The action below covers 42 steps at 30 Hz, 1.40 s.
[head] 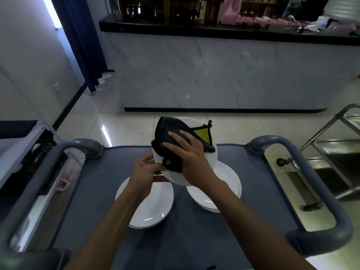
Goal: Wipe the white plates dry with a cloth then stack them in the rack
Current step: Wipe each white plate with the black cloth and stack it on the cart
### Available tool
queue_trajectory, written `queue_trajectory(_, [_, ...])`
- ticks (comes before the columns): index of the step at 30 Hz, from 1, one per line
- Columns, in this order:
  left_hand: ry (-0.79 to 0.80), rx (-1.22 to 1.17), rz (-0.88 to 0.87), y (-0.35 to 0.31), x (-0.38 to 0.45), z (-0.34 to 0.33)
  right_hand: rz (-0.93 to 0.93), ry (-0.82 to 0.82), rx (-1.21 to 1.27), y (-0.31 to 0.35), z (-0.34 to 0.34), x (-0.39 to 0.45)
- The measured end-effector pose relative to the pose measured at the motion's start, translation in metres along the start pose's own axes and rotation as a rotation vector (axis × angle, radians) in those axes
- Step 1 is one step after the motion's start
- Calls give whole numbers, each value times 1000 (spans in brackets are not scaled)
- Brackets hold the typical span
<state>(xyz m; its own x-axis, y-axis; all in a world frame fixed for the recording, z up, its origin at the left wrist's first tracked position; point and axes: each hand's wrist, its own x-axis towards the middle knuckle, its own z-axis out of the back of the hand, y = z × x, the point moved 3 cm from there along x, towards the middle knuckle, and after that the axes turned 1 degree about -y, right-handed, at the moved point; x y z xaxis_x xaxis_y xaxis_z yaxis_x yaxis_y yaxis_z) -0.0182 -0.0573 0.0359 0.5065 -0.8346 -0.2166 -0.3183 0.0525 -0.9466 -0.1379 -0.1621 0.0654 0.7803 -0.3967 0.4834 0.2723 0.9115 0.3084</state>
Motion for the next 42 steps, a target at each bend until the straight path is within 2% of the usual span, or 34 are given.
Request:
queue_trajectory(7, [15,58,19,-4,-9,19,70,44,-19,16,-18,-2])
queue_trajectory(12, [8,63,27,-8,-12,27,53,5,-11,22,-20,13])
queue_trajectory(20, [-31,31,17,-5,-17,32,-114,-82,-85,13,-13,30])
queue_trajectory(26, [-154,-44,-5,0,-21,38,-191,-126,-133,0,1,31])
queue_trajectory(36, [-233,-191,-5,-5,-23,34,-388,-180,21,-3,5,1])
queue_trajectory(42, [-290,-248,-25,-2,-18,27,-590,-306,341,0,-8,-27])
